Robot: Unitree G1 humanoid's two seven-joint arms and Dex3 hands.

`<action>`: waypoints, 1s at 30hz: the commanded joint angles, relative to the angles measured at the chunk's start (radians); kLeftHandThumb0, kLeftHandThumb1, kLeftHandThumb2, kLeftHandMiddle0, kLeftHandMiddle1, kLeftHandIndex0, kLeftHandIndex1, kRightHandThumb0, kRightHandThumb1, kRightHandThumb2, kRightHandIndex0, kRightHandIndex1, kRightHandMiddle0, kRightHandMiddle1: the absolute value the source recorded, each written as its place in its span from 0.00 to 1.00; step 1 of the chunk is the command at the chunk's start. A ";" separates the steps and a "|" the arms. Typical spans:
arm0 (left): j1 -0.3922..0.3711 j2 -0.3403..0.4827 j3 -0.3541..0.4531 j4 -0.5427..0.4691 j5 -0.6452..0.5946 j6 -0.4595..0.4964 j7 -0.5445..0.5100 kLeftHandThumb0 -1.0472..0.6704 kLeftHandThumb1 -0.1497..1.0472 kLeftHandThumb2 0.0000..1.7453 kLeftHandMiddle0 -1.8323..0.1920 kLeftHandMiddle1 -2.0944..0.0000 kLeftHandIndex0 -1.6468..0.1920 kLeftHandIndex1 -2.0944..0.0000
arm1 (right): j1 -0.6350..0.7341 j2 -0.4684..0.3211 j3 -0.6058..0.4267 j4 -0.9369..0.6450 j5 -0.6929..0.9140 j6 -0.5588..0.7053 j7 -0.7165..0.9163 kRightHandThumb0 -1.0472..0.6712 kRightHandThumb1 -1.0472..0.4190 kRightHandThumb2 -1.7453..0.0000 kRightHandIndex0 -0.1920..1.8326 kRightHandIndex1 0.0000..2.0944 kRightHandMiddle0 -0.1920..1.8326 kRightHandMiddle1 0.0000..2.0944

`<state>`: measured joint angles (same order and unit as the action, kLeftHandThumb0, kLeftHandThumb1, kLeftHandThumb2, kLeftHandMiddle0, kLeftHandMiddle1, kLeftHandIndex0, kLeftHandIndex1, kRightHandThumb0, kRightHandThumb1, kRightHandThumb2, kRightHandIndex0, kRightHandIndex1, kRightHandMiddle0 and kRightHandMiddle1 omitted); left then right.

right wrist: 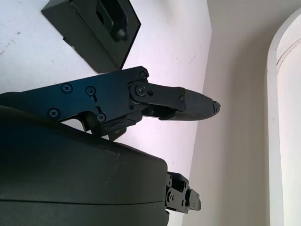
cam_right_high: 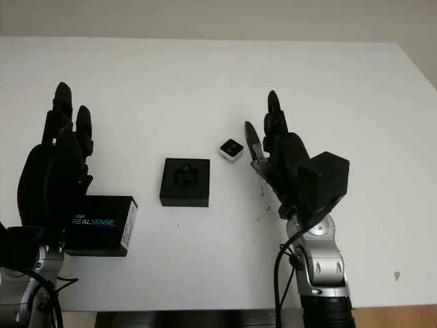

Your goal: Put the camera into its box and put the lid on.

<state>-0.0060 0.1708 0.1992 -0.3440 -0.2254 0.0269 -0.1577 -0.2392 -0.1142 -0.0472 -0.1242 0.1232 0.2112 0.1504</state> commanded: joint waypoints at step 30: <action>-0.014 -0.008 0.001 0.023 -0.008 -0.023 0.010 0.14 1.00 0.42 1.00 1.00 1.00 1.00 | -0.630 -0.341 -0.011 0.597 -0.071 -0.203 0.333 0.37 0.17 0.97 0.20 0.21 0.05 0.51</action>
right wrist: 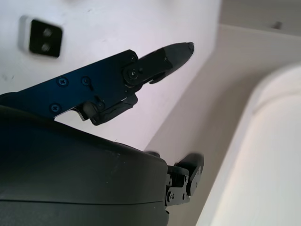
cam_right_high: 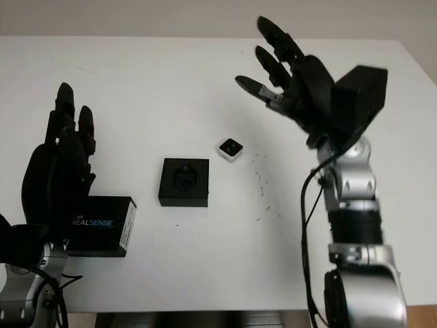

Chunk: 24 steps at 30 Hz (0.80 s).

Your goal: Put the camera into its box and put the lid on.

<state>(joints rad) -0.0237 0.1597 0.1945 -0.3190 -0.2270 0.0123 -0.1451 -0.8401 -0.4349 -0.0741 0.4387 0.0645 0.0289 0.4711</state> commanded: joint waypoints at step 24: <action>0.027 0.018 0.033 -0.003 -0.029 0.012 -0.028 0.15 1.00 0.41 1.00 1.00 1.00 1.00 | -0.280 -0.199 0.369 0.441 -0.546 -0.685 0.022 0.37 0.20 0.97 0.22 0.25 0.22 0.30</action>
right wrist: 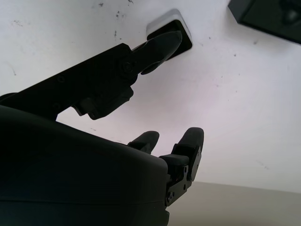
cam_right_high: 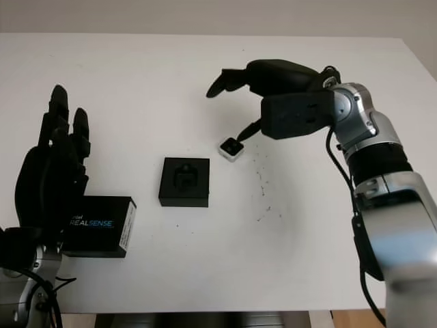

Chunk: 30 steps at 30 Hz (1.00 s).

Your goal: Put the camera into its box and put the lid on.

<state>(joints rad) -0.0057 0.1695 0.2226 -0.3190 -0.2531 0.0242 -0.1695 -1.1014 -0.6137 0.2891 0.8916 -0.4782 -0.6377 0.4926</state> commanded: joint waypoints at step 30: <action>0.018 0.009 0.002 0.007 0.003 -0.008 -0.015 0.15 1.00 0.41 1.00 1.00 1.00 1.00 | 0.003 0.012 0.122 0.121 -0.167 -0.122 -0.246 0.43 0.15 0.97 0.28 0.22 0.22 0.35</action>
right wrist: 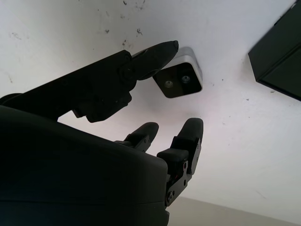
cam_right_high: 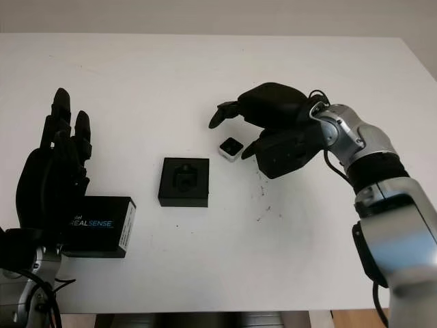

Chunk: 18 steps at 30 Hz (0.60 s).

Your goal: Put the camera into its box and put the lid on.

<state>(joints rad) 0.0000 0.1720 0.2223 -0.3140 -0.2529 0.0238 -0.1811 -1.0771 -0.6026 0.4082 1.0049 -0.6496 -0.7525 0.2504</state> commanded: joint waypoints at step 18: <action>0.014 0.008 0.002 0.003 0.002 -0.002 -0.005 0.14 1.00 0.42 1.00 1.00 1.00 1.00 | -0.016 0.010 0.042 0.048 -0.030 0.022 -0.049 0.40 0.15 0.97 0.26 0.24 0.21 0.35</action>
<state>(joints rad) 0.0002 0.1721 0.2221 -0.3137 -0.2515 0.0240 -0.1812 -1.0825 -0.5965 0.4468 1.0492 -0.6775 -0.7324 0.2087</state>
